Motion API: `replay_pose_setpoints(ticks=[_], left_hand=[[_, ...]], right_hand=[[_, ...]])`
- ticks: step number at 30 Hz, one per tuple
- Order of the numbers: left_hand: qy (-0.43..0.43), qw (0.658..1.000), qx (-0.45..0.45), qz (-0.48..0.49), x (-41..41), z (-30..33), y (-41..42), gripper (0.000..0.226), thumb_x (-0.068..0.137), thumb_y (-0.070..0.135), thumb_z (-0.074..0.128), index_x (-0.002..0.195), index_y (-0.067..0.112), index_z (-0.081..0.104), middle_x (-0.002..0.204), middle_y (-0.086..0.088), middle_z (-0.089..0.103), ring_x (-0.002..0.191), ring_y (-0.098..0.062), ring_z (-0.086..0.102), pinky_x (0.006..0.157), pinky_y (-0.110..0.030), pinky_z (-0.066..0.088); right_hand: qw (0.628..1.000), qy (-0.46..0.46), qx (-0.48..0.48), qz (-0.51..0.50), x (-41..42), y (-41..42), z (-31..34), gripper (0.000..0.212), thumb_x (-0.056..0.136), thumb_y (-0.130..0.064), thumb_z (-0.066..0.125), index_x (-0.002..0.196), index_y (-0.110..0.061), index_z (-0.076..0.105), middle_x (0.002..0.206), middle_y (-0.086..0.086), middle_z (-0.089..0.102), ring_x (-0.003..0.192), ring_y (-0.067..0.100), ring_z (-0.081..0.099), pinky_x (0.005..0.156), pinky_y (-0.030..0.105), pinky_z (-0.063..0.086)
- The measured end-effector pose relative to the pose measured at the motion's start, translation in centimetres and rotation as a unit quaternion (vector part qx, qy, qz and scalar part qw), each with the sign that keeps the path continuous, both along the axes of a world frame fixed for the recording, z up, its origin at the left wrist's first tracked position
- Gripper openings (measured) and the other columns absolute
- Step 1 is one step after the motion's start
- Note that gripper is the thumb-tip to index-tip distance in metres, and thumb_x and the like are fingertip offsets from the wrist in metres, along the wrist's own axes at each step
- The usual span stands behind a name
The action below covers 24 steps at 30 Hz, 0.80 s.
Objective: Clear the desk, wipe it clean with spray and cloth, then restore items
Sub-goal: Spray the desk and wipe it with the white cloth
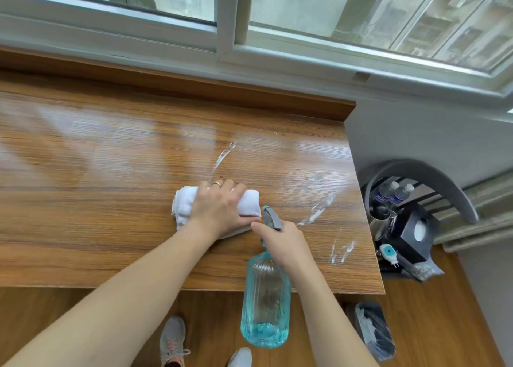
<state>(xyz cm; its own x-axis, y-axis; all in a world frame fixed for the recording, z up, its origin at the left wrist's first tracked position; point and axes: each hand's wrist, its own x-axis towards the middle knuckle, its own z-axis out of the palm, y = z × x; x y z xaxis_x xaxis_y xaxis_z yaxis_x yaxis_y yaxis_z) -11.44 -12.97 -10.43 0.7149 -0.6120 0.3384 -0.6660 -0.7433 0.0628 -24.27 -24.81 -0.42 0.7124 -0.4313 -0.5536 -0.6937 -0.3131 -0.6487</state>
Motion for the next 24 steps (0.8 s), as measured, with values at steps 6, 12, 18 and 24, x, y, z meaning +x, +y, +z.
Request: replay_pose_setpoints(ticks=[6, 12, 18, 24], left_hand=[[0.04, 0.998, 0.052, 0.02, 2.9, 1.4, -2.2, 0.086, 0.064, 0.092, 0.034, 0.105, 0.022, 0.062, 0.097, -0.004, 0.064, 0.079, -0.027, 0.064, 0.077, -0.04, 0.039], [0.042, 0.996, 0.058, 0.046, 1.8, 1.6, -1.4, 0.085, 0.064, 0.09, 0.035, 0.107, 0.022, 0.062, 0.095, -0.003, 0.065, 0.077, -0.026, 0.063, 0.075, -0.039, 0.038], [0.015, 0.999, 0.029, 0.029, -3.1, 1.2, 1.9, 0.079, 0.064, 0.088, 0.041, 0.093, 0.02, 0.066, 0.079, -0.002, 0.063, 0.065, -0.025, 0.059, 0.068, -0.038, 0.04], [-0.005, 0.999, 0.02, 0.032, -5.8, 0.5, 3.3, 0.072, 0.063, 0.087, 0.052, 0.089, 0.021, 0.065, 0.076, 0.0, 0.059, 0.069, -0.025, 0.057, 0.066, -0.038, 0.041]], right_hand=[[1.0, 0.002, -0.002, 0.002, -0.9, -0.1, -0.2, 0.036, 0.09, -0.052, 0.062, 0.072, -0.021, 0.054, 0.078, -0.004, 0.062, 0.069, 0.015, 0.055, 0.065, 0.032, 0.043], [1.0, 0.004, -0.006, 0.01, -1.8, -0.6, 0.2, 0.036, 0.091, -0.052, 0.062, 0.075, -0.02, 0.057, 0.077, -0.004, 0.061, 0.068, 0.015, 0.054, 0.065, 0.033, 0.042], [1.0, -0.003, -0.004, 0.023, -1.3, -1.5, 0.8, 0.033, 0.09, -0.05, 0.063, 0.073, -0.022, 0.058, 0.076, -0.004, 0.061, 0.069, 0.016, 0.054, 0.064, 0.033, 0.042], [0.999, -0.003, 0.003, 0.042, -0.3, -1.9, 1.1, 0.03, 0.09, -0.048, 0.065, 0.078, -0.021, 0.059, 0.074, -0.004, 0.059, 0.068, 0.015, 0.055, 0.067, 0.034, 0.043]])
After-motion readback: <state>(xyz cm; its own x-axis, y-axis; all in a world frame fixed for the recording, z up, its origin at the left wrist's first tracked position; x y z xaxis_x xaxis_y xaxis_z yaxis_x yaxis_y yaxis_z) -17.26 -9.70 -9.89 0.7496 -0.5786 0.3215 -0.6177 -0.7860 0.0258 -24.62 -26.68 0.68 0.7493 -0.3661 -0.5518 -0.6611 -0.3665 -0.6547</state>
